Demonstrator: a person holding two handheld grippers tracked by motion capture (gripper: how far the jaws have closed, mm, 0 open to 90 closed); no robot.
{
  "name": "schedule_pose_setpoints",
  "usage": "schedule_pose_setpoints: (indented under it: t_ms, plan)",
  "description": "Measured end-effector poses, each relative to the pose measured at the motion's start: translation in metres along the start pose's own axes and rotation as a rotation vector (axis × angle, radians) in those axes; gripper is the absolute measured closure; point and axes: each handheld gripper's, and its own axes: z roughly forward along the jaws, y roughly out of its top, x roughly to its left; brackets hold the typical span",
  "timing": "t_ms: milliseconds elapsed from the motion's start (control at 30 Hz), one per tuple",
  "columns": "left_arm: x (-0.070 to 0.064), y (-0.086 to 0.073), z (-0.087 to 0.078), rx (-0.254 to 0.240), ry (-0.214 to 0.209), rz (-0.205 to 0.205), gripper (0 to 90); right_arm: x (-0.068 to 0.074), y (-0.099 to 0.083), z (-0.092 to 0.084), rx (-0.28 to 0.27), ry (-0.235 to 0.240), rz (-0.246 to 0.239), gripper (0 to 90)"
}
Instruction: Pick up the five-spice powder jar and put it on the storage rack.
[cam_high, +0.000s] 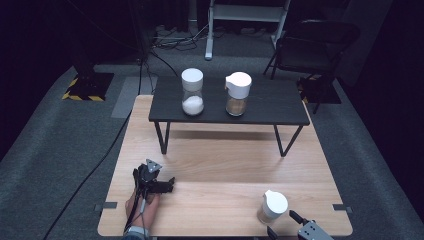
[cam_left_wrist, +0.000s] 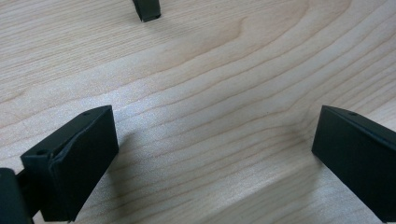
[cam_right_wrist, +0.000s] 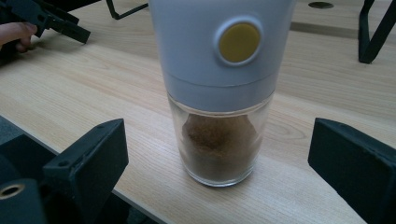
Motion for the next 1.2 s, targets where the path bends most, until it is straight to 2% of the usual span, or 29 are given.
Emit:
schedule_pose_setpoints:
  t_ms: [433, 700, 867, 1000, 1133, 1200]
  plan:
    - [0.000, 0.000, 0.000, 0.000, 0.000, 0.000, 0.4, -0.007, -0.002, 0.009, -0.009, -0.005, 0.018, 5.0]
    - [0.000, 0.000, 0.000, 0.000, 0.000, 0.000, 0.4, -0.006, 0.001, 0.027, -0.004, 0.016, -0.017, 7.2]
    - [0.000, 0.000, 0.000, 0.000, 0.000, 0.000, 0.4, -0.001, 0.001, 0.038, -0.001, 0.009, -0.038, 12.1]
    - [0.000, 0.000, 0.000, 0.000, 0.000, 0.000, 0.4, 0.001, -0.001, 0.044, -0.006, 0.000, -0.030, 16.1]
    - [0.000, 0.000, 0.000, 0.000, 0.000, 0.000, 0.4, 0.005, -0.005, 0.048, -0.021, -0.024, -0.034, 28.7]
    - [0.000, 0.000, 0.000, 0.000, 0.000, 0.000, 0.4, 0.003, -0.005, 0.047, -0.022, -0.022, -0.034, 29.5]
